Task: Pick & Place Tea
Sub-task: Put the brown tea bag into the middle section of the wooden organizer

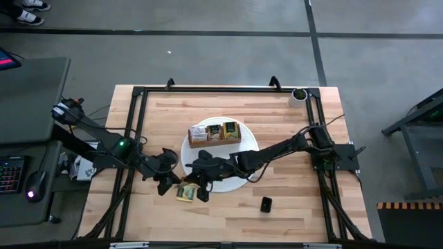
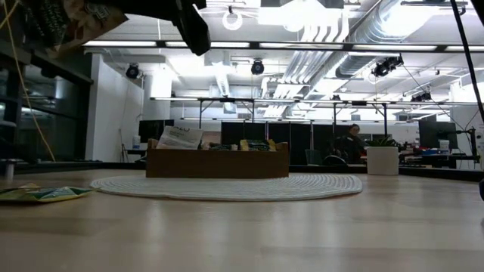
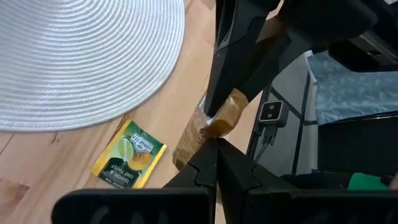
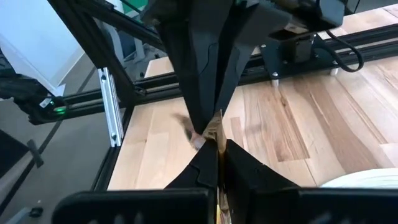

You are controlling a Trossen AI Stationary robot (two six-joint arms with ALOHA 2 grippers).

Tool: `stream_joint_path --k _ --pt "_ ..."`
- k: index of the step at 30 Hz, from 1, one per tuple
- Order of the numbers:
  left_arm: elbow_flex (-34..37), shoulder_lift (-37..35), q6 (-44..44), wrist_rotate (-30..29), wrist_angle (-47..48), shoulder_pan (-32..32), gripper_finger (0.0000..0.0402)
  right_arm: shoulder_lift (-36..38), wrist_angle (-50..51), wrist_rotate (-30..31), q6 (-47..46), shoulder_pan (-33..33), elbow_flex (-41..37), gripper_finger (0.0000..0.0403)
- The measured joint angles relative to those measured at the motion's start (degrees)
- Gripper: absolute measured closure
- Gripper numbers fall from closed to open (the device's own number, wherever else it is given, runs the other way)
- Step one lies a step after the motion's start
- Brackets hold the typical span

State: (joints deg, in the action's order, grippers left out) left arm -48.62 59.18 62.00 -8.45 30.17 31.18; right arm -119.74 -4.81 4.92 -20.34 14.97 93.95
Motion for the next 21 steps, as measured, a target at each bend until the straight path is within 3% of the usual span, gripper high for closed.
stream_joint_path --k 11,21 --pt "0.09 -4.93 -0.24 -1.67 2.27 -0.04 0.0401 0.16 0.93 3.57 -0.56 1.16 0.2 0.0399" --pt "0.09 -13.28 -1.86 -8.53 2.91 -0.04 0.0401 0.11 0.25 8.79 -0.38 2.17 0.06 0.04"
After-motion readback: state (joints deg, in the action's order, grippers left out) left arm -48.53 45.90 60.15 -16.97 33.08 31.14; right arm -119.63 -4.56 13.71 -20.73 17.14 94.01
